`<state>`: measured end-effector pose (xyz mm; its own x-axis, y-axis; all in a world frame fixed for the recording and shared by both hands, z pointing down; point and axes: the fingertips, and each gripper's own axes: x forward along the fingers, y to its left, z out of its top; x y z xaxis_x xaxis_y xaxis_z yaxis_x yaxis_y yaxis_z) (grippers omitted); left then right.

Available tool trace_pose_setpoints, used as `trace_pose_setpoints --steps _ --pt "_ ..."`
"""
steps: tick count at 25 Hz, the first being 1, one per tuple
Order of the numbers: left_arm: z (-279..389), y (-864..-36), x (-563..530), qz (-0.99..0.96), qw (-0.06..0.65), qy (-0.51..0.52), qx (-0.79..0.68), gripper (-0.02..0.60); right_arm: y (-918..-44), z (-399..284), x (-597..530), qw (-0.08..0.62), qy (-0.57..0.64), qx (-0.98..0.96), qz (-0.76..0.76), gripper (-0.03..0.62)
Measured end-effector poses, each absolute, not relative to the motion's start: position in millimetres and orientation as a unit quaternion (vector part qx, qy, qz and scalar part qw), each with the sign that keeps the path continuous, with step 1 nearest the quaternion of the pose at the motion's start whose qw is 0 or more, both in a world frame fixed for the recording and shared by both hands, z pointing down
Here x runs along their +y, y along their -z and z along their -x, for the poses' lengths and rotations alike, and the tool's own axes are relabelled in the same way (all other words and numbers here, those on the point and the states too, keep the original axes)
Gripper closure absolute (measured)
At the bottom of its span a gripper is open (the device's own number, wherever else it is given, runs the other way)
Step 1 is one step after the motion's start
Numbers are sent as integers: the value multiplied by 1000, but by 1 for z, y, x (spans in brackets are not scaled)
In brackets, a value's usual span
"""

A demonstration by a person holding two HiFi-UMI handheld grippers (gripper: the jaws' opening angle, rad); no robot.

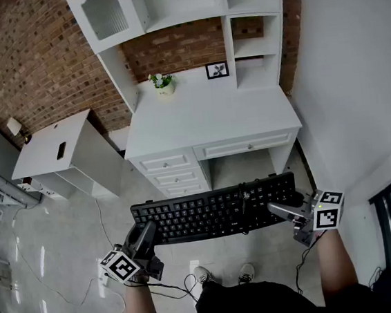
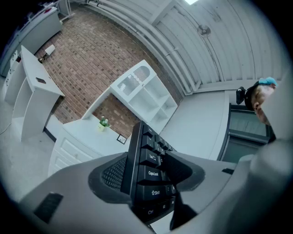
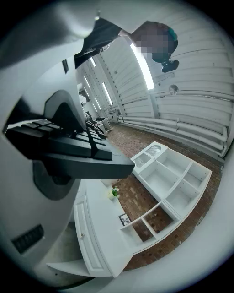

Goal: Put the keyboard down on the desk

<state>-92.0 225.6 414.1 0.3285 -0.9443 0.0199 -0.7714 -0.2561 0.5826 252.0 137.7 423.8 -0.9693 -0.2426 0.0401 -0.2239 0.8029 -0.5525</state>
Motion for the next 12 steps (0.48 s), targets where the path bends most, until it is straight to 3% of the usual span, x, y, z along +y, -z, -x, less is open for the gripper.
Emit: trace_pose_setpoints --steps 12 --pt "90 -408 231 -773 253 170 -557 322 -418 -253 141 20 287 950 120 385"
